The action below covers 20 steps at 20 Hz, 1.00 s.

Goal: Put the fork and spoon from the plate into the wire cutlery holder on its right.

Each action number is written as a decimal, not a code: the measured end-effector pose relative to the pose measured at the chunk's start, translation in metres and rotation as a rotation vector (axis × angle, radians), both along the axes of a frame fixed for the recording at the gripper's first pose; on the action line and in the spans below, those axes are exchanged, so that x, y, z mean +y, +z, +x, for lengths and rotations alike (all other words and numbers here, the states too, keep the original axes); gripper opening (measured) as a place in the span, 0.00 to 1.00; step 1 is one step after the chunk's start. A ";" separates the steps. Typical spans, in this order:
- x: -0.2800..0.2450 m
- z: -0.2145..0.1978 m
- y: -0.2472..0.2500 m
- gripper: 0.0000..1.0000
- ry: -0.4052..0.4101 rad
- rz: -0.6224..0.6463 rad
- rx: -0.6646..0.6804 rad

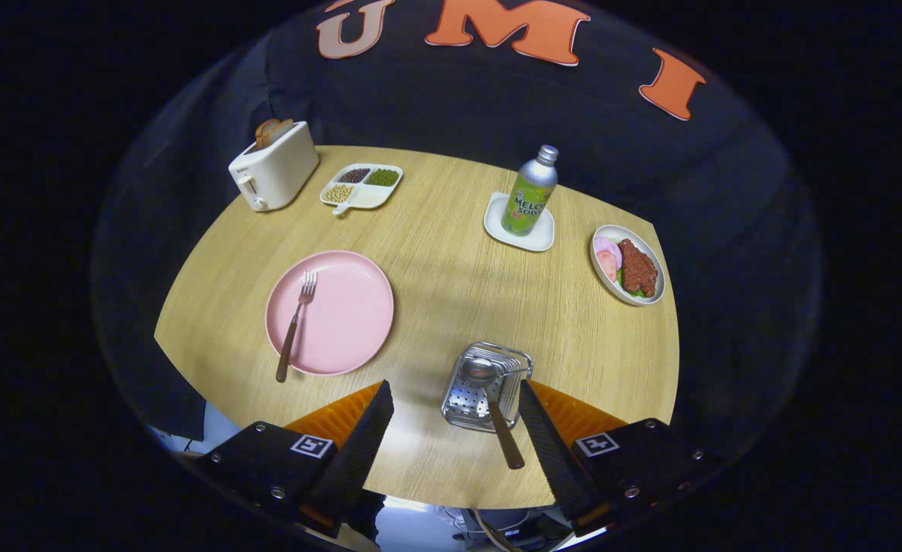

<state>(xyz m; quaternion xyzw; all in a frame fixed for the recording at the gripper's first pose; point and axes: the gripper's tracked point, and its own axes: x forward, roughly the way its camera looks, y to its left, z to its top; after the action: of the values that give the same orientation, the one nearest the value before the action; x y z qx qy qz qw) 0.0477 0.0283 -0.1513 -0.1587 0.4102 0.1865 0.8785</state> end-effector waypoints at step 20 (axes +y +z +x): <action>0.166 -0.027 -0.051 0.98 0.019 0.359 -0.245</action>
<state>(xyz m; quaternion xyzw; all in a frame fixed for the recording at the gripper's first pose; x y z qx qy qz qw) 0.0204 0.1943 -0.2023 -0.0252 0.2590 0.2440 0.9342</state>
